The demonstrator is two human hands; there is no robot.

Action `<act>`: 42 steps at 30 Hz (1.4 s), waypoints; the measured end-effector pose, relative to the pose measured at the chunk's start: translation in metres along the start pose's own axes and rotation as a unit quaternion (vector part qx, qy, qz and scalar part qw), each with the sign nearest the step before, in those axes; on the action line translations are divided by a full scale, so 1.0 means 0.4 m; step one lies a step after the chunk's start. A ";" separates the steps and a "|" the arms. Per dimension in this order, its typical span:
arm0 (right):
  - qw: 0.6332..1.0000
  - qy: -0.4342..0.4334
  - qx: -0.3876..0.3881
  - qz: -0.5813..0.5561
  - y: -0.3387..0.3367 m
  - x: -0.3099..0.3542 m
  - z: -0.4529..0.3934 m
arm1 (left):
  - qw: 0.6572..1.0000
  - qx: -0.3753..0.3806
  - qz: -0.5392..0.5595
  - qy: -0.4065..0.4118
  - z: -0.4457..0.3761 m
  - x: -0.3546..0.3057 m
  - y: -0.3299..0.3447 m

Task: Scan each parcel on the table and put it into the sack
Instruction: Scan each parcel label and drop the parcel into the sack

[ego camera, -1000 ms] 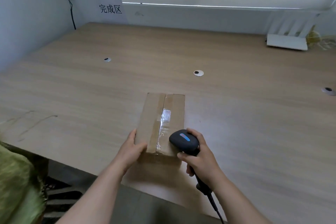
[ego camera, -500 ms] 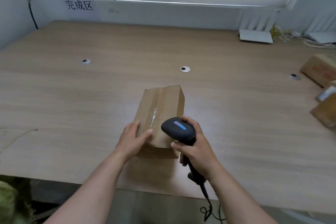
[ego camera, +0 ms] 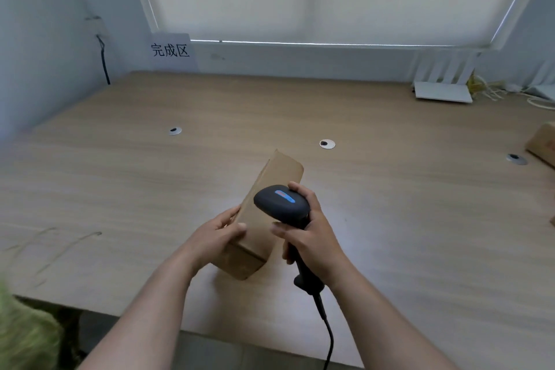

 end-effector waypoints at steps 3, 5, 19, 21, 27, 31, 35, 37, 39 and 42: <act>1.000 -0.001 -0.014 -0.005 -0.021 -0.005 -0.009 | 0.997 -0.034 -0.056 0.038 -0.012 -0.025 -0.029; 1.000 -0.002 -0.017 -0.007 -0.030 -0.006 -0.014 | 0.992 -0.042 -0.111 0.043 -0.027 -0.029 -0.032; 1.000 -0.001 -0.026 0.013 -0.125 -0.026 -0.012 | 0.897 -0.130 -0.414 -0.080 -0.079 -0.099 -0.020; 1.000 0.003 -0.023 0.016 -0.143 -0.031 -0.007 | 0.913 -0.124 -0.379 -0.084 -0.083 -0.092 -0.049; 0.999 0.017 0.022 0.036 -0.160 -0.064 0.030 | 0.960 -0.046 -0.270 -0.065 -0.095 -0.074 -0.117; 0.995 0.034 0.063 0.068 -0.144 -0.091 0.055 | 0.962 -0.026 -0.261 -0.076 -0.107 -0.056 -0.138; 0.992 0.040 0.082 0.083 -0.137 -0.102 0.070 | 0.969 -0.013 -0.228 -0.090 -0.116 -0.034 -0.152; 0.991 0.040 0.089 0.091 -0.134 -0.106 0.071 | 0.973 -0.008 -0.211 -0.090 -0.118 -0.025 -0.154; 0.990 0.041 0.093 0.095 -0.135 -0.112 0.068 | 0.976 -0.011 -0.203 -0.084 -0.121 -0.020 -0.153; 0.989 0.046 0.097 0.103 -0.140 -0.118 0.065 | 0.978 -0.026 -0.196 -0.069 -0.126 -0.017 -0.153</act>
Point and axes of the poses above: each hand's wrist, its own z-axis away from the middle knuckle, its own y-axis out of the palm, x = y × z, the point moved 4 cm from there along -z, towards the middle knuckle, and after that the axes turned 11 degrees about z, right-handed, at the moved point
